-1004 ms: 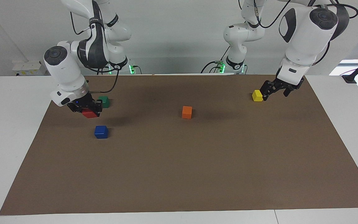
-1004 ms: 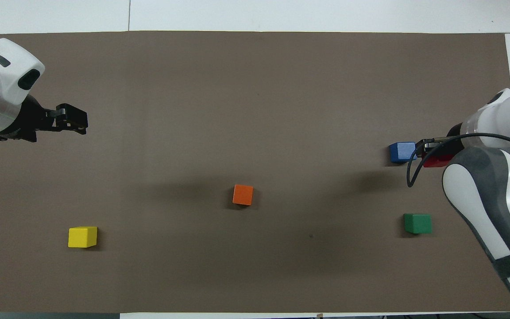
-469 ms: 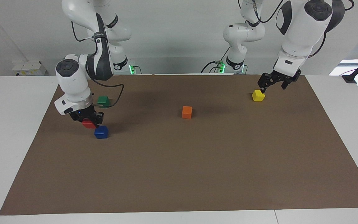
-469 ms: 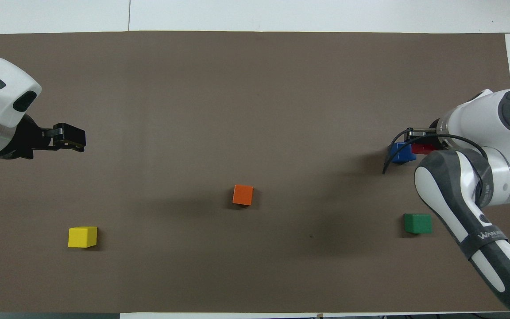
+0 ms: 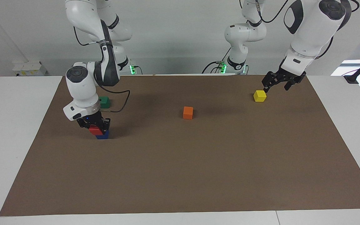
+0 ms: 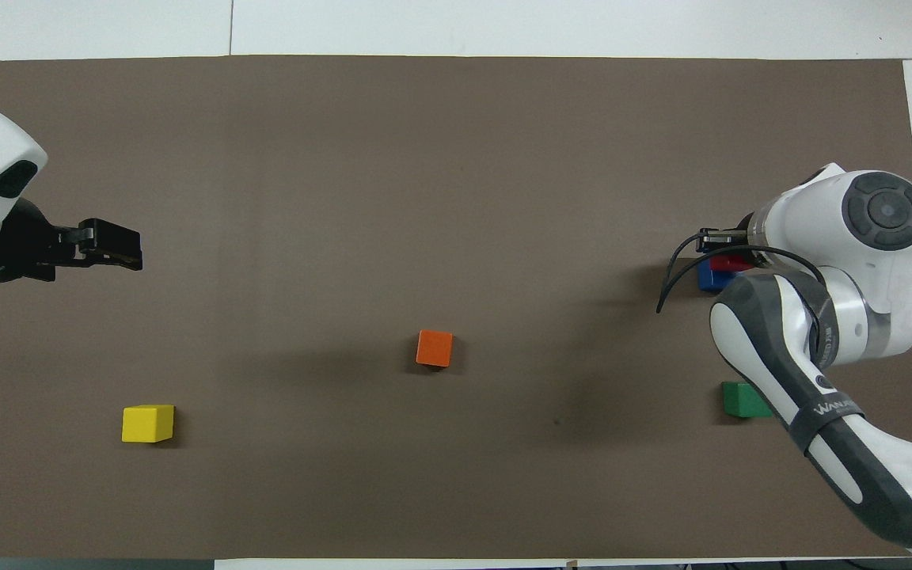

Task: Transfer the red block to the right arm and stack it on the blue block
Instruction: 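Lower the red cube onto the blue cube with the right gripper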

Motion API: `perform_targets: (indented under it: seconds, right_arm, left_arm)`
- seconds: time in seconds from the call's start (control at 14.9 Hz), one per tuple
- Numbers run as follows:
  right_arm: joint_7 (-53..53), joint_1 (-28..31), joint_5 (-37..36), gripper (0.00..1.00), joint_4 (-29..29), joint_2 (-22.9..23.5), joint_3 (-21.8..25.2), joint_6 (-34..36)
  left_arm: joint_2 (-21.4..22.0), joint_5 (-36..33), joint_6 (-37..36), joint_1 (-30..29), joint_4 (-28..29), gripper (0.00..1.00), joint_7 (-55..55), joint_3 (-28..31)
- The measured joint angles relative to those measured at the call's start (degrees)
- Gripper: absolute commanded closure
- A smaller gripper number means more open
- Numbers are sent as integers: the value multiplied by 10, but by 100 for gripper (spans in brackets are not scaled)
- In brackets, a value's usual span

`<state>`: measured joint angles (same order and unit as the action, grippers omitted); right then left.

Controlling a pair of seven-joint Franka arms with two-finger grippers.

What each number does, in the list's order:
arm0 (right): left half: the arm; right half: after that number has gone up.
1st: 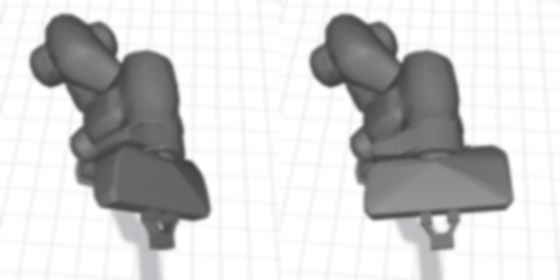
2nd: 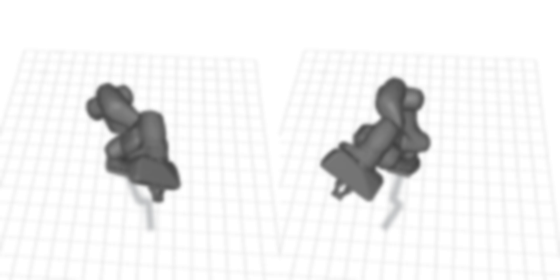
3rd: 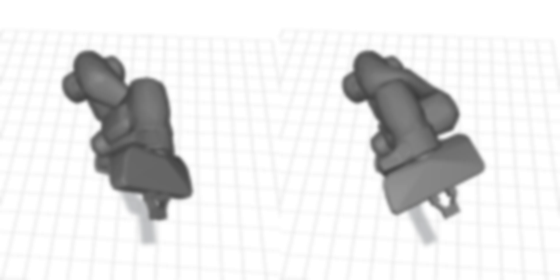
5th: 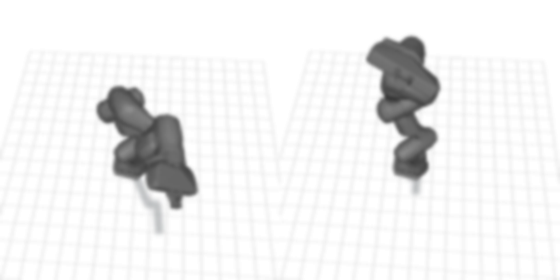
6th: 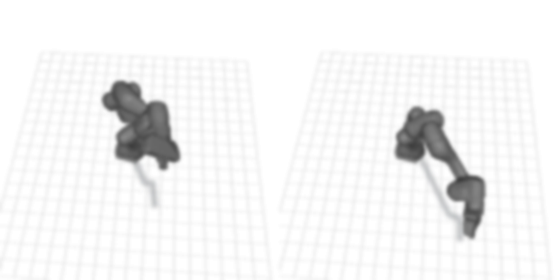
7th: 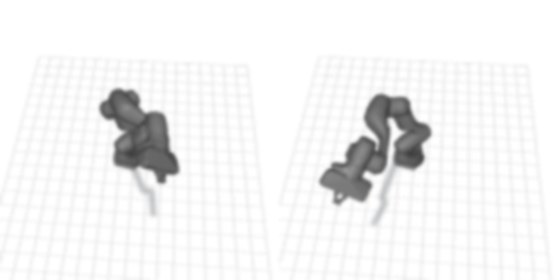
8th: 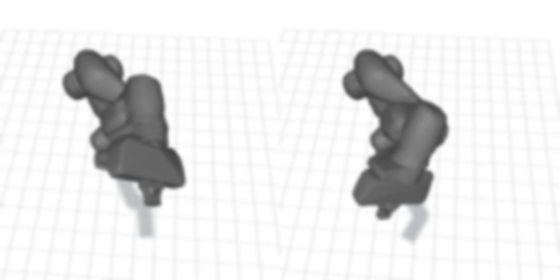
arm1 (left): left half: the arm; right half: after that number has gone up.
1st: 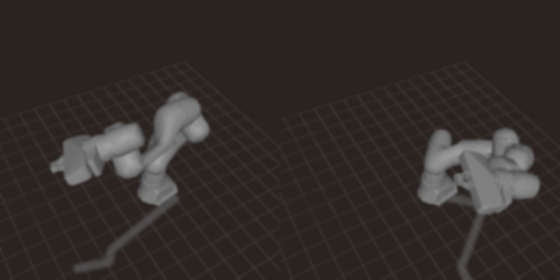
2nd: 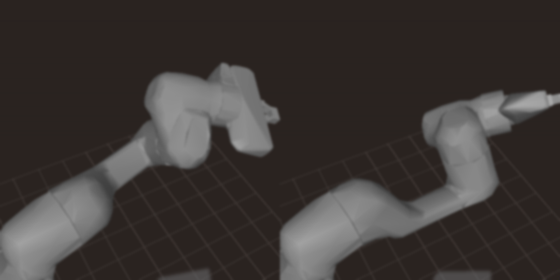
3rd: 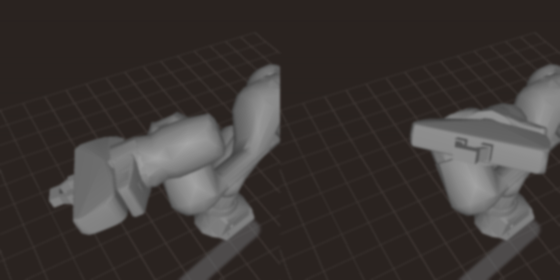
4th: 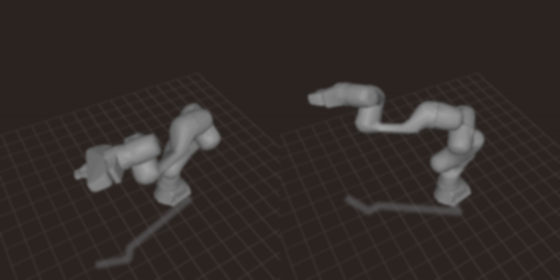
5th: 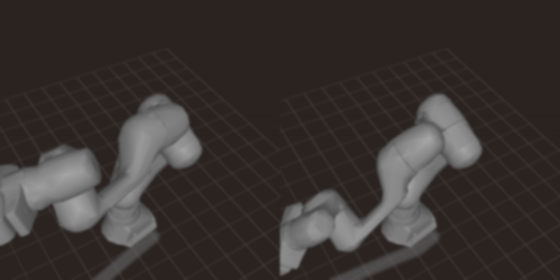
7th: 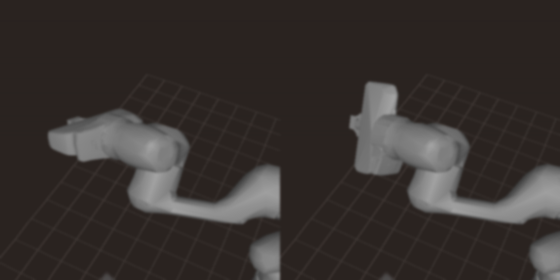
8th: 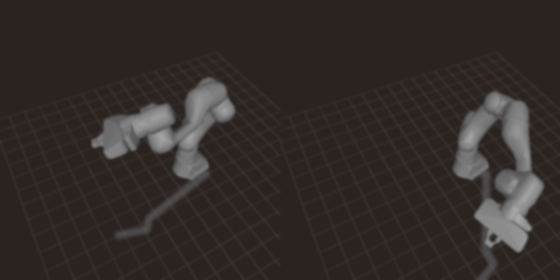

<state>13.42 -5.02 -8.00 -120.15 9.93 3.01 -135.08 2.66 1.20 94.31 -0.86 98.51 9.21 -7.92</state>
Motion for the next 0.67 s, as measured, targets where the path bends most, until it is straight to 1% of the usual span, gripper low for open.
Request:
perform_targets:
  seconds: [0.2,0.67]
  right_arm:
    - [0,1,0,100,-3,9,0,-5]
    - [0,1,0,100,-5,9,1,-6]
  left_arm:
    - [0,0,0,1,0,0,-4,-1]
    - [0,0,5,2,0,0,-11,-2]
